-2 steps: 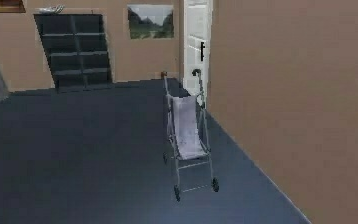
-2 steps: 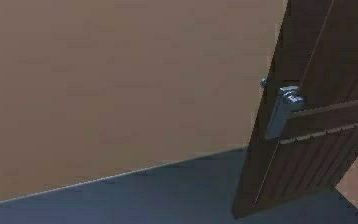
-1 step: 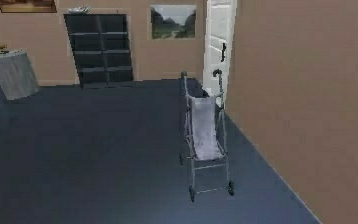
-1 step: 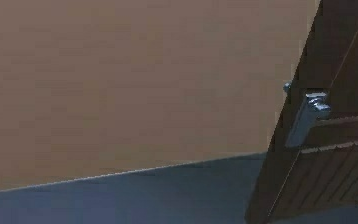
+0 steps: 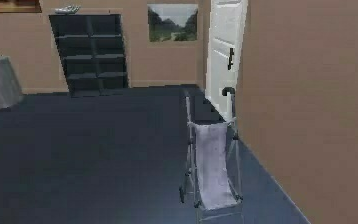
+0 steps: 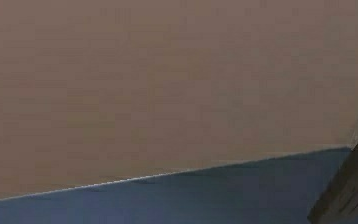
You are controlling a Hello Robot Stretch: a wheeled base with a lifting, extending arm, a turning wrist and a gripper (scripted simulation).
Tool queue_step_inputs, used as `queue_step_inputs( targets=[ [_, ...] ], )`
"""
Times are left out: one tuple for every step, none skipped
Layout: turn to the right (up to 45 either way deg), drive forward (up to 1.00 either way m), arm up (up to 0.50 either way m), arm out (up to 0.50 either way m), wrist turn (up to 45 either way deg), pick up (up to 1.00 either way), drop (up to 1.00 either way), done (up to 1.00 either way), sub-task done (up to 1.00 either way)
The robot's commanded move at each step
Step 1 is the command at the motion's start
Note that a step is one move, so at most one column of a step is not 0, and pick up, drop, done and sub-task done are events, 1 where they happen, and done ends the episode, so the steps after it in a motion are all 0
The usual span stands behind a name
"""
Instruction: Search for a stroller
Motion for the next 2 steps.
queue_step_inputs(
  targets=[
    [12.0,0.00,0.00,0.00,0.0,0.00,0.00,0.00,0.00],
    [0.0,0.00,0.00,0.00,0.0,0.00,0.00,1.00,0.00]
  ],
)
